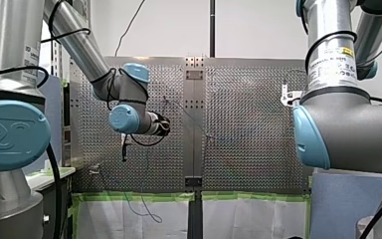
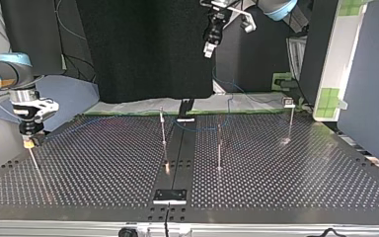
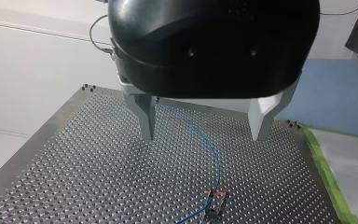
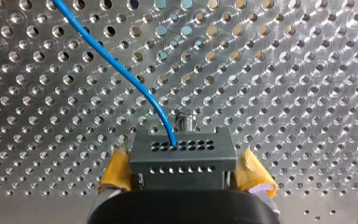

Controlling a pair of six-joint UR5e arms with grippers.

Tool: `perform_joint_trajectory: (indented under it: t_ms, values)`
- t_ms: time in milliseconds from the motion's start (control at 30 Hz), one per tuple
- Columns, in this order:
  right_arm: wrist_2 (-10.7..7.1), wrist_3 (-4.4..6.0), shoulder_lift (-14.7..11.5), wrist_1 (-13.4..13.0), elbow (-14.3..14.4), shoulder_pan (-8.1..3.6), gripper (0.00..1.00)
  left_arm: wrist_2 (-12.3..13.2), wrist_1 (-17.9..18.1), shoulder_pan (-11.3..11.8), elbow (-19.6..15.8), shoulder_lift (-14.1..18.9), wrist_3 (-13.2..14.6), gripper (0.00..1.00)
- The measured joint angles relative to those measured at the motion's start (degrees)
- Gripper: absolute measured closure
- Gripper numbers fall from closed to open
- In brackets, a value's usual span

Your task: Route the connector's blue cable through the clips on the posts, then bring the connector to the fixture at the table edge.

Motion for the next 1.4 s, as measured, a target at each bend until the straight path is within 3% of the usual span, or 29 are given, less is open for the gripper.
perform_joint_trajectory:
  t_ms: [333, 733, 1000, 1167, 1400]
  values:
    - [2.62, 0.58, 0.0, 0.0, 0.0, -0.18, 0.01, 0.0, 0.0, 0.0, 0.0, 0.0, 0.3, 0.0]
    - [7.7, 1.16, 0.0, 0.3, 0.0, -0.38, 0.01, 0.1, 0.0, 0.0, 0.0, 0.0, 0.4, 0.0]
    - [11.46, 1.26, 0.0, 2.5, 0.2, -0.34, 0.01, 0.1, 0.0, 0.0, 0.0, 0.0, 0.4, 0.0]
    - [14.22, 1.14, -0.4, 4.0, 1.6, 0.21, 0.01, 0.1, 0.0, 0.0, 0.0, 0.0, 0.7, 0.0]
    - [17.66, 0.15, -3.2, 1.5, 4.9, 1.7, 0.01, 0.1, 0.0, 0.0, 0.0, 0.0, 0.8, 0.0]
